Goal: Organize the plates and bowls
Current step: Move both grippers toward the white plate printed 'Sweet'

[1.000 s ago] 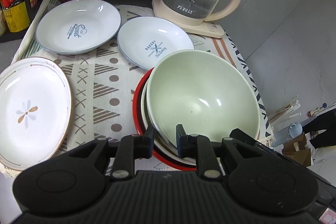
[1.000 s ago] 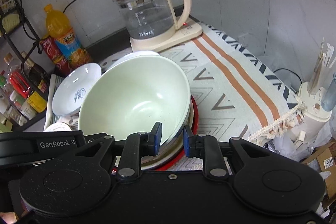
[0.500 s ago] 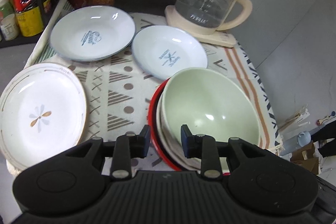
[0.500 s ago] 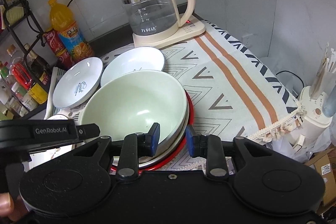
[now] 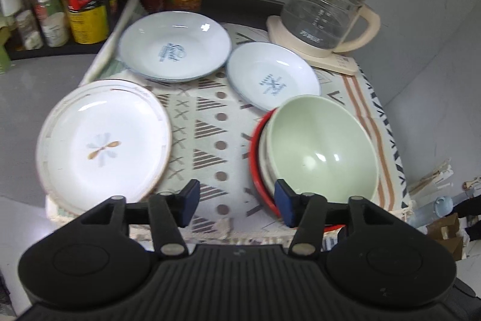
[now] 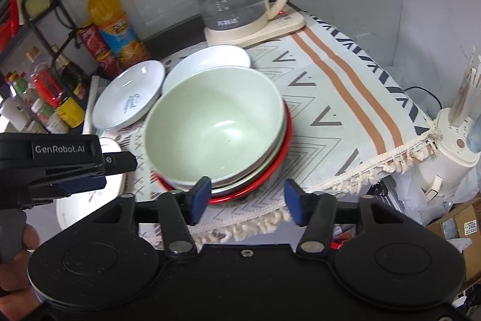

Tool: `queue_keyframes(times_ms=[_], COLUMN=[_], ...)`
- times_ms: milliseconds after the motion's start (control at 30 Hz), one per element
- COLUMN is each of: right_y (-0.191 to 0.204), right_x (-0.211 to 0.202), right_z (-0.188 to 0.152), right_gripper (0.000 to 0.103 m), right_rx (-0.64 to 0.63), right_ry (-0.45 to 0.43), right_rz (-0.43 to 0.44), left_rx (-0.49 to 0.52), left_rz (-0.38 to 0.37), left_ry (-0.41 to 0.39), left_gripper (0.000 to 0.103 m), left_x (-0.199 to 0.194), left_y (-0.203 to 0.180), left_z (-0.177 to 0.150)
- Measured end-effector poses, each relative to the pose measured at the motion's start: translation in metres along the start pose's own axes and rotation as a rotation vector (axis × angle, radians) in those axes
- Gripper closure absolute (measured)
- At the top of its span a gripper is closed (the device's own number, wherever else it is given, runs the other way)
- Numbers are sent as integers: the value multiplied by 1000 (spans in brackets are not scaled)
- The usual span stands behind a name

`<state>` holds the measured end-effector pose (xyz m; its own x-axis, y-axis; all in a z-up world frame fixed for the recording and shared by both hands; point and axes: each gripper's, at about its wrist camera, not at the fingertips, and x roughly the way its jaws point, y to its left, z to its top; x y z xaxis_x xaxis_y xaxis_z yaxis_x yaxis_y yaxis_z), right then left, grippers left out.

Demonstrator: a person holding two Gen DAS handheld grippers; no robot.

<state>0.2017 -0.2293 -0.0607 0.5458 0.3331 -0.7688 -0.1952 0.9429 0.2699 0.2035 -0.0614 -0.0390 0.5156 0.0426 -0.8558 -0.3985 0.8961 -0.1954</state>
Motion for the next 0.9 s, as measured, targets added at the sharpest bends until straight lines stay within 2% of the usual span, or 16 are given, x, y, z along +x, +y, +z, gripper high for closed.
queue_keyframes(times_ms=[100, 233, 300, 533, 900], right_y=[9, 24, 31, 55, 88], right_x=[-6, -9, -10, -9, 1], right_z=[-2, -5, -6, -10, -11], right_gripper=[38, 29, 18, 10, 8], right_rx=[-7, -31, -42, -68, -93], right_ry=[-8, -4, -4, 3, 34], right_rz=[28, 60, 71, 110, 169], left_rx=[20, -10, -22, -46, -100], left_rz=[37, 71, 97, 199, 244], left_ry=[-15, -19, -29, -33, -29], left_gripper=[30, 24, 21, 20, 20], left_x=[-10, -22, -28, -41, -49], left_y=[7, 24, 34, 68, 105], left_z=[-3, -6, -8, -14, -12])
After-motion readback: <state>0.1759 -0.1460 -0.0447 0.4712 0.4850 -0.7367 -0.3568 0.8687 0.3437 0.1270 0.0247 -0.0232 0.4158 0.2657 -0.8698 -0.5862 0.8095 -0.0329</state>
